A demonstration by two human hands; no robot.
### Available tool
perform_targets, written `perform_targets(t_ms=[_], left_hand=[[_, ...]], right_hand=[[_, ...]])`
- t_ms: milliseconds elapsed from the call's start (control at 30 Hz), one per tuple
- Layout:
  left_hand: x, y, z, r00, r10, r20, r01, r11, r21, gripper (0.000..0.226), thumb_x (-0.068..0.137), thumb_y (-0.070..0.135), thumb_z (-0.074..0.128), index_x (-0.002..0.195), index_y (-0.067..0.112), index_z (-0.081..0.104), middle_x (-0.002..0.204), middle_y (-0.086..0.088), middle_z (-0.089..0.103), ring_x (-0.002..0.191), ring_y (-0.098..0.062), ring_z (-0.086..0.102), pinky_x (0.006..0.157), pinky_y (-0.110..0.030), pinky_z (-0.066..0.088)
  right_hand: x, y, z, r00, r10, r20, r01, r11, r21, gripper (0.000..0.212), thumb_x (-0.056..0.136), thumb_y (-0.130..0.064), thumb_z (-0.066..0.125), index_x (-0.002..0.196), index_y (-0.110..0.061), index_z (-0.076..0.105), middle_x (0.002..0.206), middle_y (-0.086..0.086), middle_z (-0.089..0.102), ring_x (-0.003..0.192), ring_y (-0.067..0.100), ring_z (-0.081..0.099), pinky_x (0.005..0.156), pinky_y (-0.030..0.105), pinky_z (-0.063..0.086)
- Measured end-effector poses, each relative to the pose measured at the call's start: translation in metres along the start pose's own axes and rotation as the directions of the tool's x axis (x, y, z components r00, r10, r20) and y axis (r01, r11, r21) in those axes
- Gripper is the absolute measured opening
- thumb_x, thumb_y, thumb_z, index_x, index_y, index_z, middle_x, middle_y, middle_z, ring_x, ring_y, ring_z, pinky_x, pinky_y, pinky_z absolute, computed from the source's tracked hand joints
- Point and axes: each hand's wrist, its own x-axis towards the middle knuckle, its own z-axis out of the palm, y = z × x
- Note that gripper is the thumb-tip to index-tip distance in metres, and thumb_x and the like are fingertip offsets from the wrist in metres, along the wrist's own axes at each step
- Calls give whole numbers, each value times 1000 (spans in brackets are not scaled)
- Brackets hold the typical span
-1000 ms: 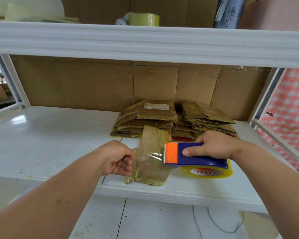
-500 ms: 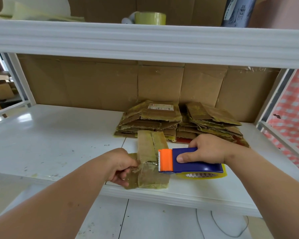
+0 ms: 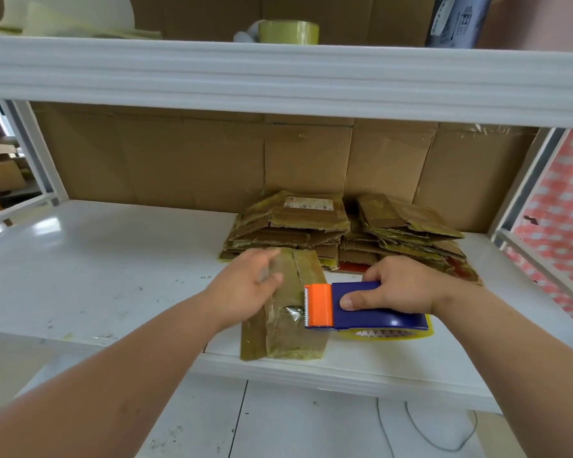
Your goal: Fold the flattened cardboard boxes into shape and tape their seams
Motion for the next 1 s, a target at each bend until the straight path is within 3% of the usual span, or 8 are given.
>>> perform_targets(t_ms=[33, 100, 200, 433, 633, 767, 1000], left_hand=[[3, 5, 0, 991, 72, 115, -83, 992, 92, 59, 103, 44, 43, 156, 31, 21, 162, 12, 21, 147, -11, 23, 117, -30, 24], [8, 5, 5, 935, 56, 351, -165, 943, 289, 68, 102, 54, 33, 158, 31, 4, 165, 15, -4, 151, -10, -5, 123, -34, 7], [11, -8, 14, 902, 26, 431, -191, 919, 345, 71, 101, 57, 26, 158, 30, -8, 163, 13, -18, 143, -3, -24, 118, -27, -6], [6, -24, 12, 905, 3, 425, -164, 925, 343, 86, 85, 69, 24, 156, 35, -11, 161, 19, -20, 136, 3, -29, 123, -31, -3], [5, -23, 18, 916, 15, 402, -145, 944, 296, 83, 87, 65, 26, 157, 34, -7, 161, 21, -16, 135, 4, -29, 120, -29, -5], [6, -22, 20, 915, 4, 404, -118, 959, 258, 79, 90, 62, 28, 157, 35, -3, 162, 21, -14, 136, 4, -28, 122, -32, -4], [6, -21, 26, 933, 22, 360, -105, 971, 215, 81, 87, 64, 26, 158, 33, 3, 163, 20, -9, 138, 4, -27, 118, -27, -5]], right_hand=[[0, 1, 0, 1000, -2, -4, 2, 1000, 6, 77, 47, -87, 55, 82, -21, 74, 82, 2, 72, 80, 17, 67, 68, 32, 46], [-1, 3, 1, 1000, -7, -19, 7, 1000, 17, 78, 47, -87, 56, 82, -20, 75, 83, 4, 72, 81, 19, 68, 67, 32, 46], [-4, 8, 3, 999, 1, -36, 0, 999, 39, 80, 48, -88, 57, 82, -18, 75, 82, 5, 73, 81, 20, 69, 67, 33, 46], [-3, 10, -2, 1000, -6, -13, 7, 997, 76, 74, 53, -84, 56, 84, -20, 75, 81, 1, 73, 79, 16, 69, 70, 32, 49], [-5, 18, -18, 1000, 12, -10, -11, 997, 71, 62, 58, -80, 54, 74, -21, 70, 67, -6, 66, 65, 8, 62, 60, 24, 40], [-4, 26, -28, 1000, 4, -17, -3, 999, 44, 70, 59, -81, 53, 83, -19, 75, 81, 1, 74, 75, 13, 68, 67, 27, 45], [1, 38, -34, 1000, 4, -19, -3, 999, 46, 63, 60, -78, 56, 76, -20, 71, 73, -1, 72, 66, 10, 64, 63, 25, 43]])
